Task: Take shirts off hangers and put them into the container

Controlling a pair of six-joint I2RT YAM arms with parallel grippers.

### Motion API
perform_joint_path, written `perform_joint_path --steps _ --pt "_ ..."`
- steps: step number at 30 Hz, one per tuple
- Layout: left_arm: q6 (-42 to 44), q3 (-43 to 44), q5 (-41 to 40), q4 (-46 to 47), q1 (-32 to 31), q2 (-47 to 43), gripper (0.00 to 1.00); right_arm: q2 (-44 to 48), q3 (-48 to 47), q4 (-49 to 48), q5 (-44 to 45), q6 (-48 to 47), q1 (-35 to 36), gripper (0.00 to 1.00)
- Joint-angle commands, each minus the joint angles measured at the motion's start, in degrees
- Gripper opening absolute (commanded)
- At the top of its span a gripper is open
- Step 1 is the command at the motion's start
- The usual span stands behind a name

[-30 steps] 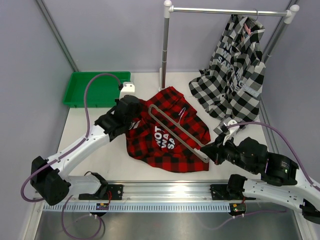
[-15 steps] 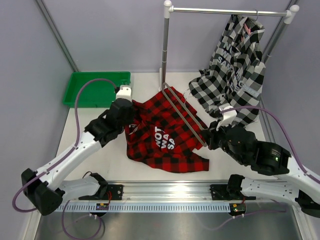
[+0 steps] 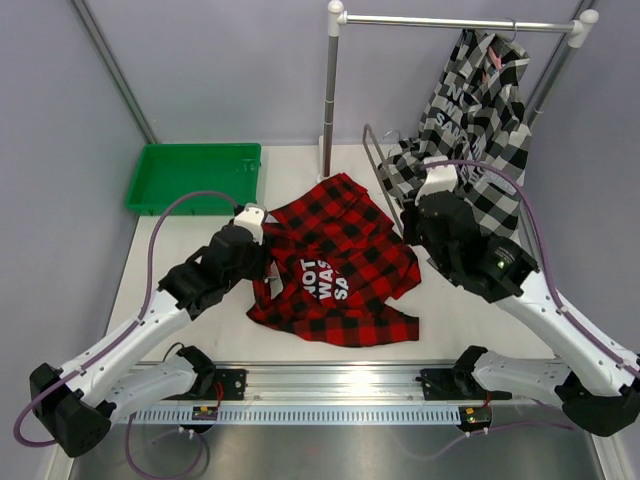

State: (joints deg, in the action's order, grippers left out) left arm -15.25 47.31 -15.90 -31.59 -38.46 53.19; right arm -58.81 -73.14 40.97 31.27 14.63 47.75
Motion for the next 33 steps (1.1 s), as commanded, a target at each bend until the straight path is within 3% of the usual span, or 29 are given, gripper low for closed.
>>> perform_joint_path --steps 1,8,11,20,33 --pt "0.6 -1.3 4.2 2.6 0.0 -1.8 0.50 -2.4 -6.1 -7.0 -1.9 -4.0 -5.2 0.00" --pt "0.3 -1.3 1.2 1.6 0.0 -4.8 0.88 -10.2 -17.8 -9.2 -5.4 -7.2 -13.2 0.00" --pt "0.3 -1.4 -1.0 1.0 0.0 -6.3 0.98 -14.2 -22.9 -9.7 -5.3 -9.2 -15.4 0.00" --pt "-0.7 -2.8 -4.1 1.4 1.0 -10.3 0.99 -25.6 -36.6 -9.5 -1.6 -12.1 -19.4 0.00" --pt "-1.6 -3.5 -3.5 1.9 2.9 -12.3 0.99 -34.9 -45.1 -13.0 9.7 -10.5 -19.7 0.00"
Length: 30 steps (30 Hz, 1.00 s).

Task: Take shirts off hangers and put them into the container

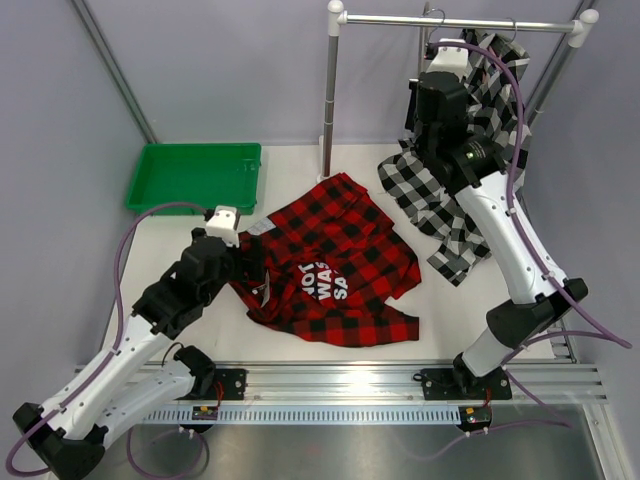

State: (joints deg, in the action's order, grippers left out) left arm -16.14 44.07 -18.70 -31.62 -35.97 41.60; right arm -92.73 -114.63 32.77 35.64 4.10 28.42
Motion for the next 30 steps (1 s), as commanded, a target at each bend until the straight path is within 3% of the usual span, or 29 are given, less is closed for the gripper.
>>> perform_joint_path --steps 1,11,18,30 --pt "-0.8 -0.3 -0.5 1.9 0.5 -0.7 0.99 -1.5 -4.7 -4.8 5.9 -0.1 -0.3 0.00" --pt "-1.0 -0.4 0.6 2.1 1.2 -0.8 0.99 -6.5 -9.8 -4.2 12.1 -1.8 -0.3 0.00" --pt "-1.1 -0.5 0.9 2.0 1.4 -1.1 0.99 -10.4 -13.3 -0.3 11.3 -1.5 -0.3 0.00" --pt "-1.2 -0.5 1.0 2.0 1.8 -1.3 0.99 -8.2 -6.9 5.8 6.3 0.6 -0.4 0.00"
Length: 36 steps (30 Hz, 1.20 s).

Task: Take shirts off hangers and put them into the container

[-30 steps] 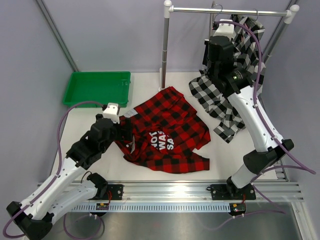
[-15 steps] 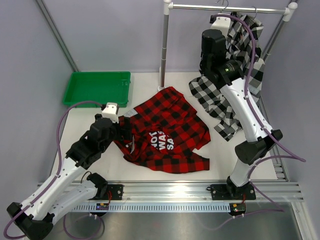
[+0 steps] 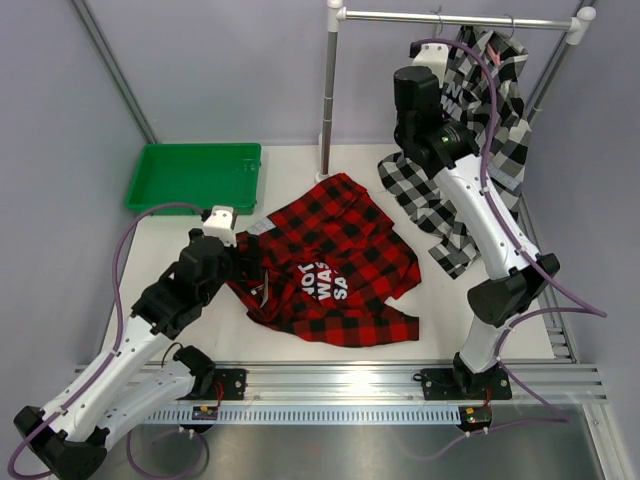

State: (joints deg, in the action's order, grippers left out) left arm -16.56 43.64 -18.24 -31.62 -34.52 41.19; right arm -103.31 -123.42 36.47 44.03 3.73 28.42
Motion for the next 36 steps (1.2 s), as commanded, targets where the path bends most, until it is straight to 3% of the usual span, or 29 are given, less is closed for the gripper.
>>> perform_joint_path --steps 1,11,28,31,32,36 --pt "-0.8 0.0 0.6 2.0 0.5 -0.9 0.99 2.9 3.3 2.2 -3.0 0.9 -0.4 0.00" --pt "-0.8 -0.1 0.9 2.0 0.9 -1.2 0.99 10.7 11.4 0.5 -11.2 -2.7 -0.3 0.00" --pt "-0.8 -0.2 1.4 2.1 1.1 -1.1 0.99 13.7 17.3 0.3 -16.3 -7.1 -0.3 0.01" --pt "-0.8 -0.2 1.3 2.2 1.1 -1.1 0.99 14.4 18.2 -0.3 -16.3 -7.7 -0.4 0.20" --pt "-0.8 -0.2 1.2 2.1 1.1 -1.1 0.99 14.7 18.4 -0.4 -16.4 -7.9 -0.4 0.31" --pt "-0.9 -0.2 1.1 2.2 1.2 -0.8 0.99 16.1 18.8 -0.5 -16.9 -8.2 -0.5 0.50"
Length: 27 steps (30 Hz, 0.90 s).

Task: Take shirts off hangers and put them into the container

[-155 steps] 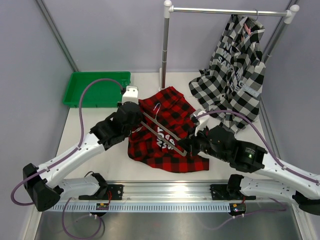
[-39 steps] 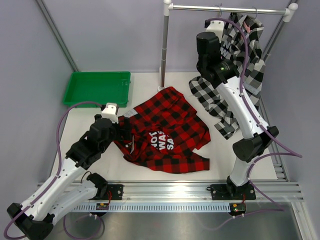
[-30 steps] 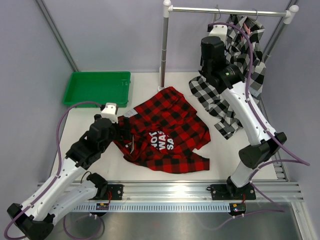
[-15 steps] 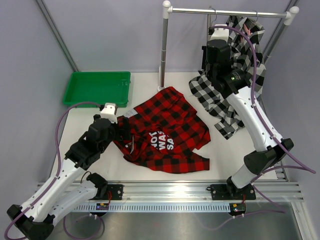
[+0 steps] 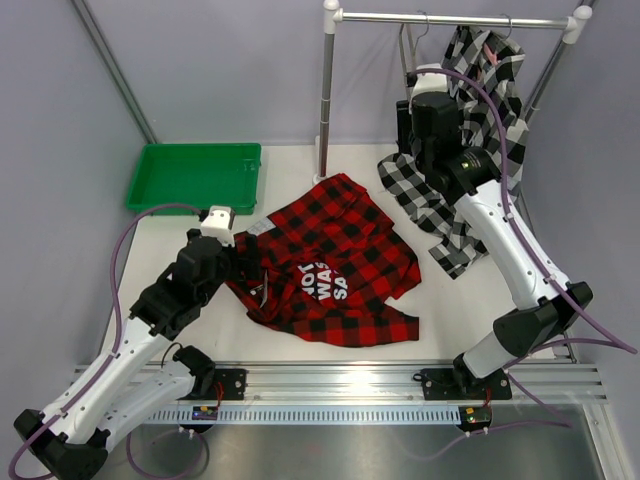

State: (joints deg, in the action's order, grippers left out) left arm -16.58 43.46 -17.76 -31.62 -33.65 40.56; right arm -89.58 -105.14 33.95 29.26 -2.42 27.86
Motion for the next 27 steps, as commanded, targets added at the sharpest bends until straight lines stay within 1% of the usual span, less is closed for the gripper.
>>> perform_joint_path --steps 1,2,3,6,7,9,10,15,17,20,22,23,24,27 --pt "-0.9 -0.2 0.6 2.1 0.3 0.0 0.99 2.7 0.7 2.1 -2.1 -2.1 0.1 0.54" --pt "-0.9 -0.2 0.6 2.2 0.3 0.0 0.99 3.1 1.0 2.0 -2.3 -2.1 0.1 0.58" --pt "-0.9 -0.1 0.6 2.2 0.3 0.0 0.99 4.0 1.2 2.1 -2.4 -2.1 0.1 0.68" --pt "-0.9 -0.3 0.4 2.2 0.4 0.2 0.99 6.4 2.4 2.0 -3.1 -1.9 0.1 0.80" --pt "-0.9 -0.3 0.4 2.3 0.4 0.3 0.99 7.2 3.4 2.1 -3.4 -1.9 0.1 0.86" --pt "-1.0 -0.3 0.4 2.2 0.4 0.7 0.99 10.2 4.6 2.2 -4.6 -1.5 0.1 0.92" --pt "-1.0 -0.3 0.4 2.2 0.4 0.8 0.99 11.3 6.0 2.1 -5.4 -1.3 0.1 0.98" --pt "-0.8 -0.7 1.0 2.6 0.4 1.5 0.99 21.0 11.9 1.9 -9.0 -0.1 0.0 0.99" --pt "-0.8 -1.0 1.5 3.3 0.4 1.8 0.99 24.3 15.7 1.6 -11.5 0.4 0.1 1.00" --pt "-0.8 -1.4 2.6 3.9 0.4 3.0 0.99 33.2 21.7 0.9 -15.0 1.4 0.1 0.99" --pt "-1.1 -1.4 2.9 4.1 0.4 3.9 0.99 36.7 26.5 0.3 -17.6 1.8 0.1 0.99" --pt "-1.3 -1.3 3.1 4.4 0.4 4.8 0.99 40.2 28.0 0.1 -18.5 2.1 0.1 1.00" --pt "-1.8 -1.4 3.5 4.6 0.4 5.3 0.99 41.8 30.8 0.1 -19.3 2.1 0.2 1.00" --pt "-3.9 -1.0 4.3 5.4 0.4 7.6 0.99 46.8 35.4 0.3 -21.8 3.8 0.1 0.99"
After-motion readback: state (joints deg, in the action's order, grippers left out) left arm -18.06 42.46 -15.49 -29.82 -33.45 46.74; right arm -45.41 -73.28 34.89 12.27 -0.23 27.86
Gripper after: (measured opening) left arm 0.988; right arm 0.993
